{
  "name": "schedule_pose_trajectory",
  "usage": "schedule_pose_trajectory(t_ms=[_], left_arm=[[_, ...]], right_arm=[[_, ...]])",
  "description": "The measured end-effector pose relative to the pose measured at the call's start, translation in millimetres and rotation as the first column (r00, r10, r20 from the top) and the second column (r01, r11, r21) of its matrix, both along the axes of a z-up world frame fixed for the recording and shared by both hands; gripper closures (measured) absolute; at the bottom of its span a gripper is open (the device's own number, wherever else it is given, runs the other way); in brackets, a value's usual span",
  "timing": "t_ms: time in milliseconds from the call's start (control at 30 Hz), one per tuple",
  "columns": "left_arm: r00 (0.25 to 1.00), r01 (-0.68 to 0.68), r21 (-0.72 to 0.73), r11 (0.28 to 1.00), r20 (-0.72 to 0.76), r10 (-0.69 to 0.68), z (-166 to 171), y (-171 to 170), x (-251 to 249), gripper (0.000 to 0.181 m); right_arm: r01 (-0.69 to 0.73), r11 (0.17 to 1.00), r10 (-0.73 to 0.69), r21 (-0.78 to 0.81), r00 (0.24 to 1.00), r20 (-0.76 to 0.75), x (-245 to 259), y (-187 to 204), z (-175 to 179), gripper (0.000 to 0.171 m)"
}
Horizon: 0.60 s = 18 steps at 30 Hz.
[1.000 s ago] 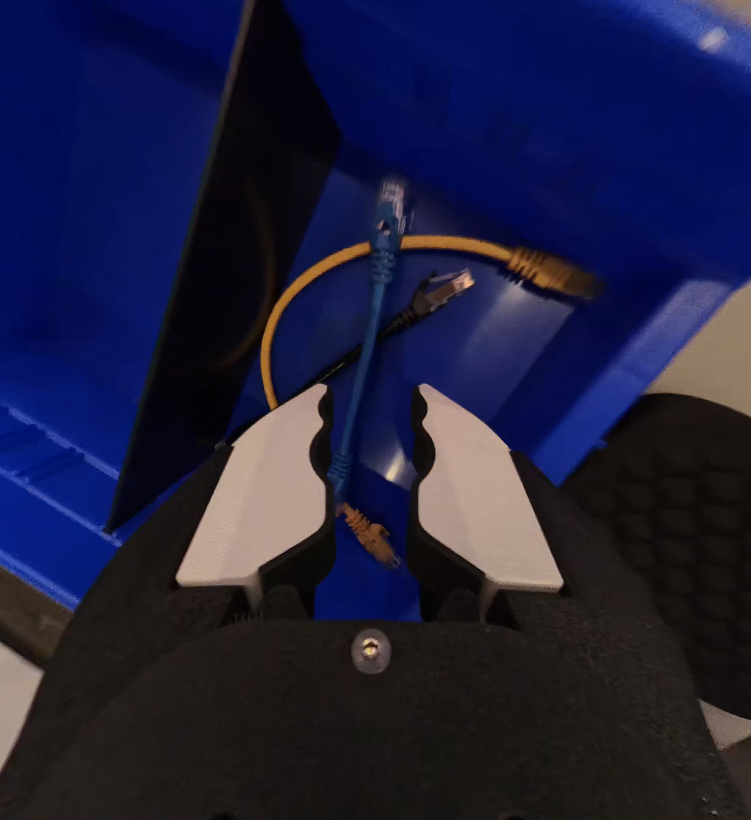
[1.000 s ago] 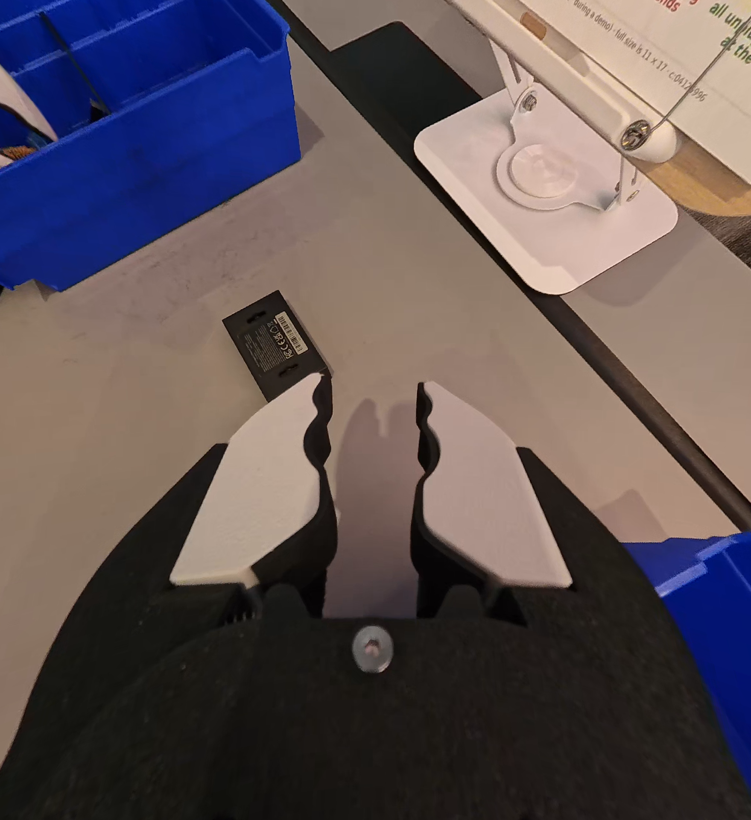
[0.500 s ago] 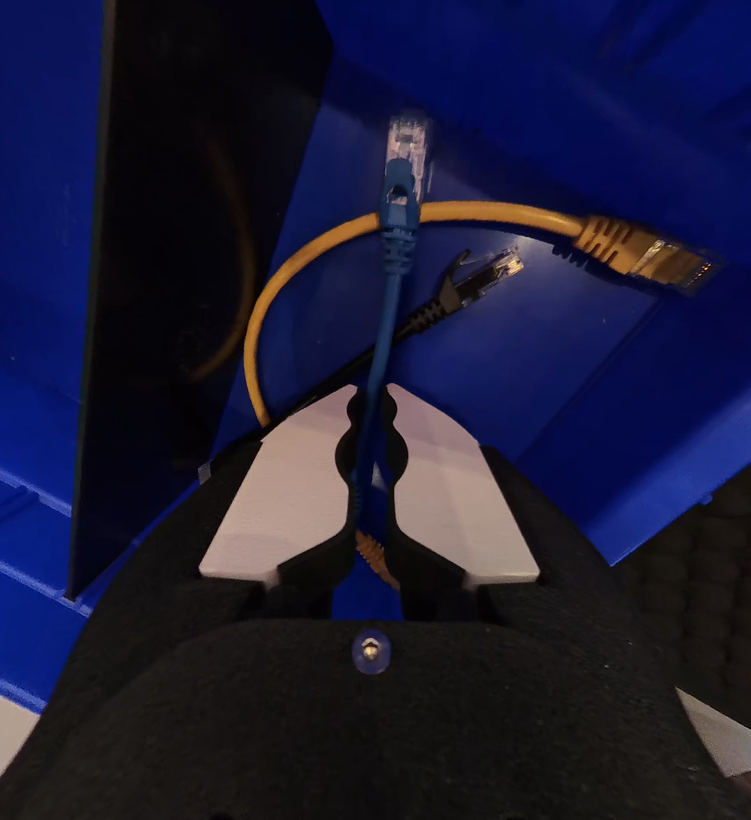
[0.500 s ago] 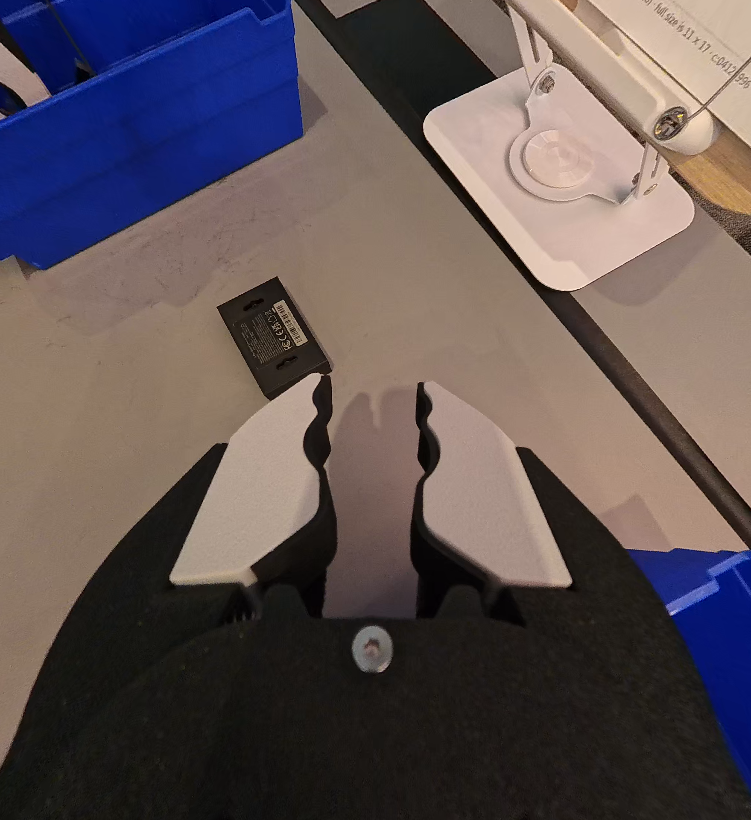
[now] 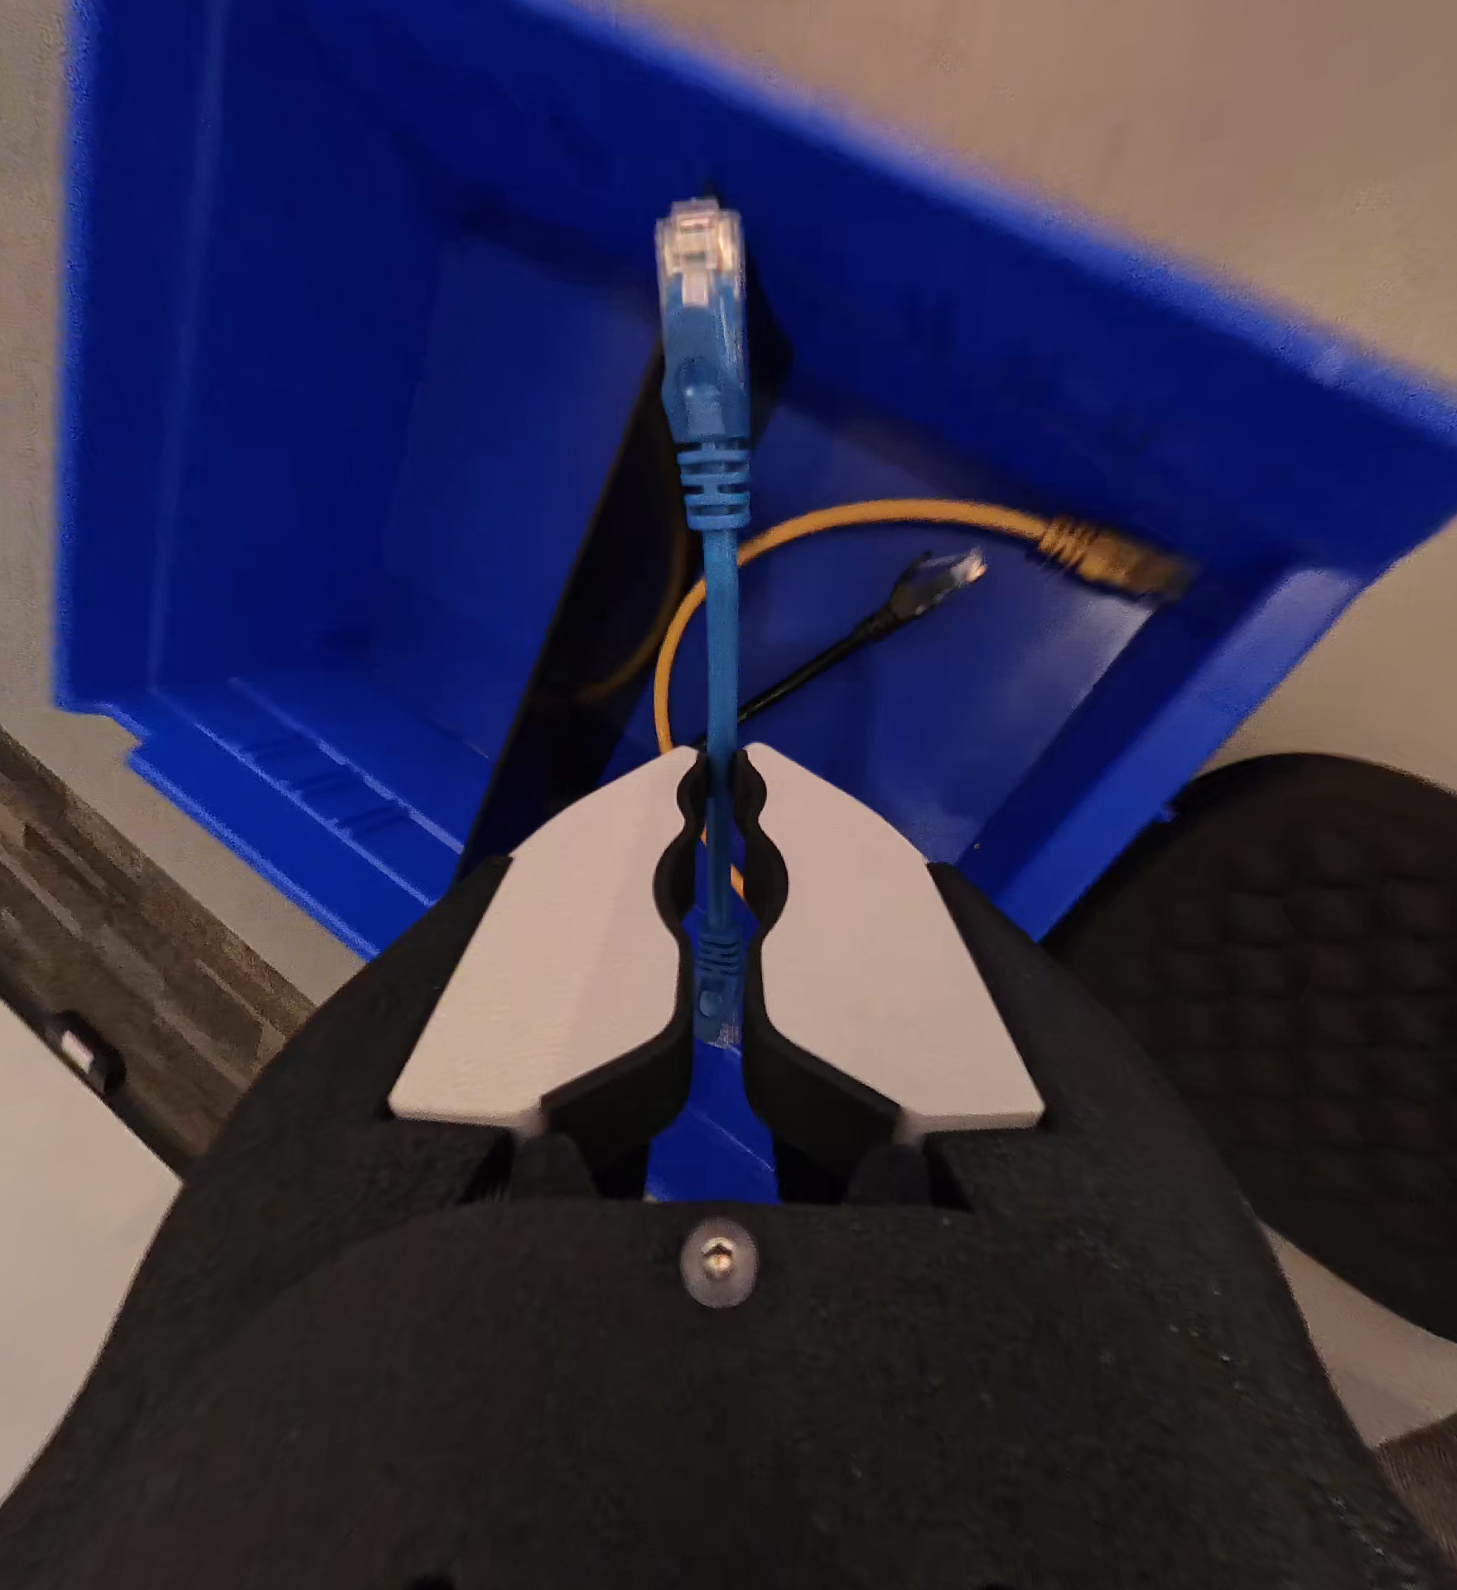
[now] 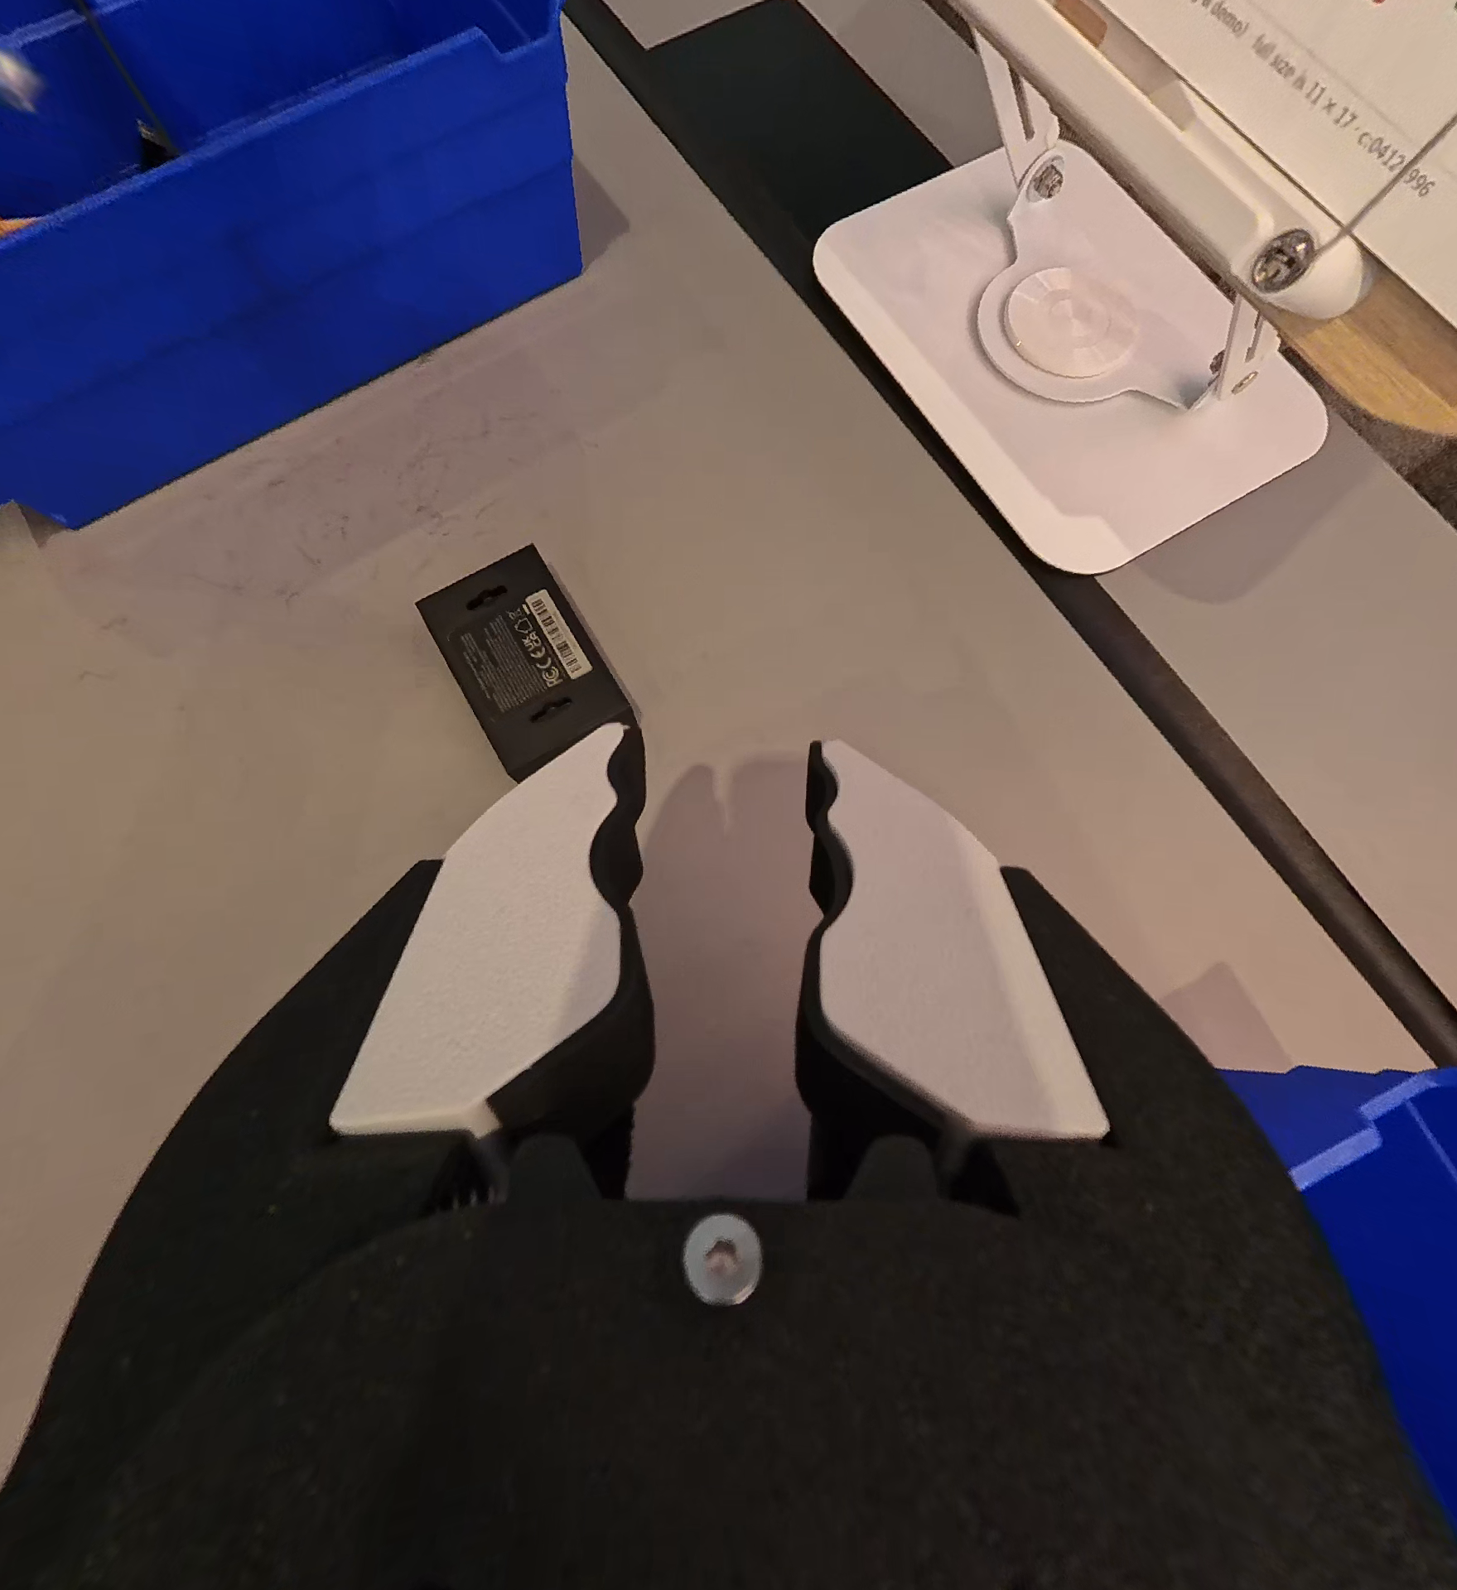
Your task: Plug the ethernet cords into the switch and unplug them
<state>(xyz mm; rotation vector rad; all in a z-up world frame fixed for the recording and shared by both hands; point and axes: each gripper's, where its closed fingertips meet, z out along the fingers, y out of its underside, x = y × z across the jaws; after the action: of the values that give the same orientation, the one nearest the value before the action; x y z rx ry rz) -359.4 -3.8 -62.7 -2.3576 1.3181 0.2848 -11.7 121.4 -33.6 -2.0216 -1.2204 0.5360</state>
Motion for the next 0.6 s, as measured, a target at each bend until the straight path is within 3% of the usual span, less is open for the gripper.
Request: schedule_pose_trajectory(t_ms=[133, 233, 333, 467, 600], left_arm=[[0.995, 0.015, 0.05, 0.999, 0.101, -0.02, 40.7, -11.0, 47.6, 0.176], [0.985, -0.001, 0.029, 1.0, 0.17, -0.004, 50.9, -22.7, 89.4, 0.176], [0.967, -0.032, -0.023, 0.999, 0.251, 0.037, 44.6, -33.9, 132.2, 0.176], [0.979, 0.008, 0.002, 1.0, 0.206, -0.008, 27.1, -36.3, 168.3, 0.176], [0.987, 0.051, 0.002, 0.999, 0.154, -0.05, 9.1, -36.8, 189.3, 0.176]], right_arm=[[-0.029, 0.998, 0.031, 0.064, 0.999, -0.031, -12.5, -5.2, 14.4, 0.138], [-0.143, 0.981, 0.155, 0.128, 0.984, -0.088, -33.3, -26.6, 33.2, 0.137], [-0.298, 0.943, 0.313, 0.146, 0.944, -0.101, -48.9, -58.3, 41.5, 0.134], [-0.548, 0.814, 0.574, 0.195, 0.809, -0.127, -74.9, -109.9, 42.1, 0.126], [-0.62, 0.747, 0.656, 0.239, 0.745, -0.118, -96.5, -127.2, 32.5, 0.121]])
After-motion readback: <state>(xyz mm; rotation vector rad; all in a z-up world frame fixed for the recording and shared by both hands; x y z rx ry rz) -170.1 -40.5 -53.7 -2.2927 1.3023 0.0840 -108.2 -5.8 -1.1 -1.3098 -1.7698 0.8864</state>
